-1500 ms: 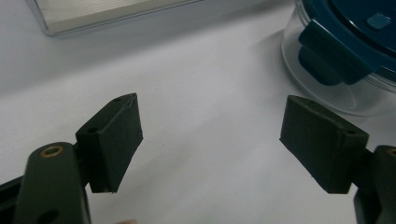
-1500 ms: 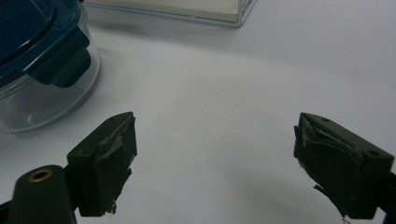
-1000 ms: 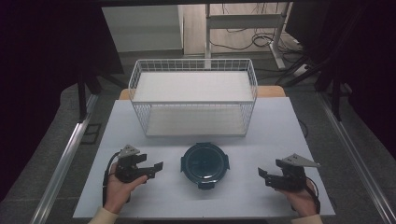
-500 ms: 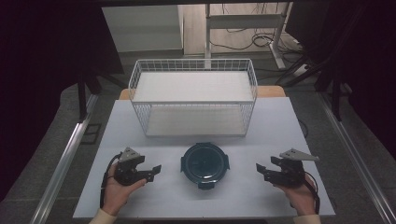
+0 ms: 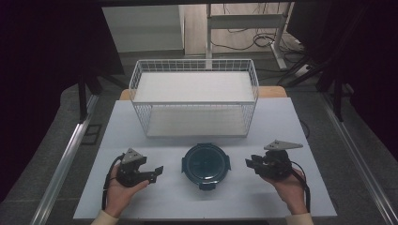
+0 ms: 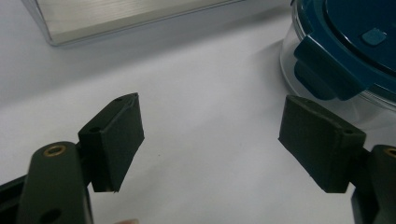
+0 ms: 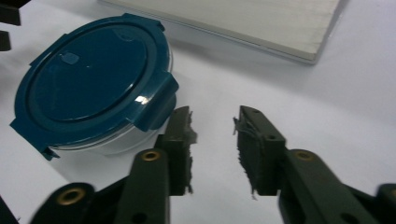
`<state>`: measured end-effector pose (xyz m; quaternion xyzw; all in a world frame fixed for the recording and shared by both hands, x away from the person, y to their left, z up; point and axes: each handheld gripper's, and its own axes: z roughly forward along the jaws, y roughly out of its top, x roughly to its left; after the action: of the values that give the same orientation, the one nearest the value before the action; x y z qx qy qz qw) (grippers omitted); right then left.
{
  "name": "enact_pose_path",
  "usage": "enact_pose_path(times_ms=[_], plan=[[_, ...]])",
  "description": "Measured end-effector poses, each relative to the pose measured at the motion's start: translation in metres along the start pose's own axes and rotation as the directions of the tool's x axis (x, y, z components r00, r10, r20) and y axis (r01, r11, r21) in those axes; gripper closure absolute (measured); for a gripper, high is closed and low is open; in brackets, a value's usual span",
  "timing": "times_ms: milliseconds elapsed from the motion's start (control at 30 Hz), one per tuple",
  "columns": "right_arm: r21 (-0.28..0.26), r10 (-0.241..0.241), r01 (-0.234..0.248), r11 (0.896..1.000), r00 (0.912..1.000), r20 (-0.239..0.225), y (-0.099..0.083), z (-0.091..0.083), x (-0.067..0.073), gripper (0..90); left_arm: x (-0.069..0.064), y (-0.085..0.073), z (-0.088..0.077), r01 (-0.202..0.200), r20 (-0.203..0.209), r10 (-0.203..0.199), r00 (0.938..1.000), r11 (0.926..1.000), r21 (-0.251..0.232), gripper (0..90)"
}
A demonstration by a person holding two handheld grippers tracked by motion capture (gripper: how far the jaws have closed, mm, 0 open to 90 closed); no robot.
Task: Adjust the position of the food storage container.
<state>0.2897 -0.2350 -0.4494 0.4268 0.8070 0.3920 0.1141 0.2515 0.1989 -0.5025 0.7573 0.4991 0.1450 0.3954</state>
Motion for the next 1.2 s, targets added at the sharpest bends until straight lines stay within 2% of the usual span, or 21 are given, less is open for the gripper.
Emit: enact_pose_path(times_ms=[67, 100, 133, 233, 333, 533, 600, 767, 867, 933, 1067, 1200], plan=[[-0.002, 0.000, 0.000, 1.000, 1.0000, -0.004, 0.000, 0.001, 0.000, 75.1, -0.002, 0.000, 0.002, -0.004, 0.004, 0.004, 1.0000, 1.0000, 0.008, 21.1], [0.005, 0.000, 0.000, 1.000, 0.9998, -0.020, 0.002, 0.006, 0.000, 79.8, -0.003, -0.001, 0.003, -0.007, 0.005, 0.007, 1.0000, 0.9999, 0.015, 21.1], [0.005, 0.000, 0.000, 1.000, 0.9998, -0.020, 0.002, 0.006, 0.000, 79.8, -0.003, -0.001, 0.003, -0.007, 0.005, 0.007, 1.0000, 0.9999, 0.015, 21.1], [0.032, -0.039, 0.039, 0.999, 0.9990, -0.025, 0.011, 0.016, 0.003, 86.9, -0.003, -0.001, 0.003, -0.004, -0.008, 0.005, 1.0000, 0.9999, 0.015, 21.1], [0.044, -0.044, 0.045, 0.998, 0.9987, -0.024, 0.018, 0.021, 0.003, 88.6, -0.004, -0.001, 0.003, 0.001, -0.015, -0.001, 0.9999, 0.9999, 0.013, 21.1], [0.102, -0.038, 0.039, 0.994, 0.9992, -0.013, 0.026, 0.042, 0.000, 89.4, -0.007, 0.000, 0.007, 0.014, -0.032, -0.013, 0.9994, 0.9996, 0.026, 21.2], [0.111, -0.040, 0.041, 0.993, 0.9991, -0.014, 0.026, 0.044, 0.000, 89.4, -0.008, -0.001, 0.007, 0.020, -0.035, -0.019, 0.9992, 0.9995, 0.026, 21.3], [0.154, -0.056, 0.058, 0.986, 0.9983, -0.015, 0.027, 0.061, 0.002, 89.3, -0.007, -0.004, 0.007, 0.030, -0.036, -0.029, 0.9989, 0.9991, 0.031, 21.4], [0.160, -0.062, 0.063, 0.985, 0.9980, -0.015, 0.026, 0.065, 0.004, 89.4, -0.007, -0.005, 0.006, 0.033, -0.031, -0.032, 0.9990, 0.9991, 0.028, 21.4], [0.181, -0.077, 0.080, 0.980, 0.9968, -0.020, 0.025, 0.069, 0.007, 89.4, -0.007, -0.005, 0.004, 0.029, -0.032, -0.028, 0.9991, 0.9993, 0.023, 21.5], [0.184, -0.076, 0.080, 0.980, 0.9967, -0.027, 0.025, 0.071, 0.010, 89.4, -0.007, -0.007, 0.005, 0.023, -0.020, -0.023, 0.9995, 0.9994, 0.027, 21.6], [0.195, -0.089, 0.089, 0.977, 0.9960, -0.010, 0.024, 0.075, 0.014, 89.5, -0.005, -0.008, 0.003, 0.022, -0.019, -0.021, 0.9996, 0.9994, 0.026, 21.6]])
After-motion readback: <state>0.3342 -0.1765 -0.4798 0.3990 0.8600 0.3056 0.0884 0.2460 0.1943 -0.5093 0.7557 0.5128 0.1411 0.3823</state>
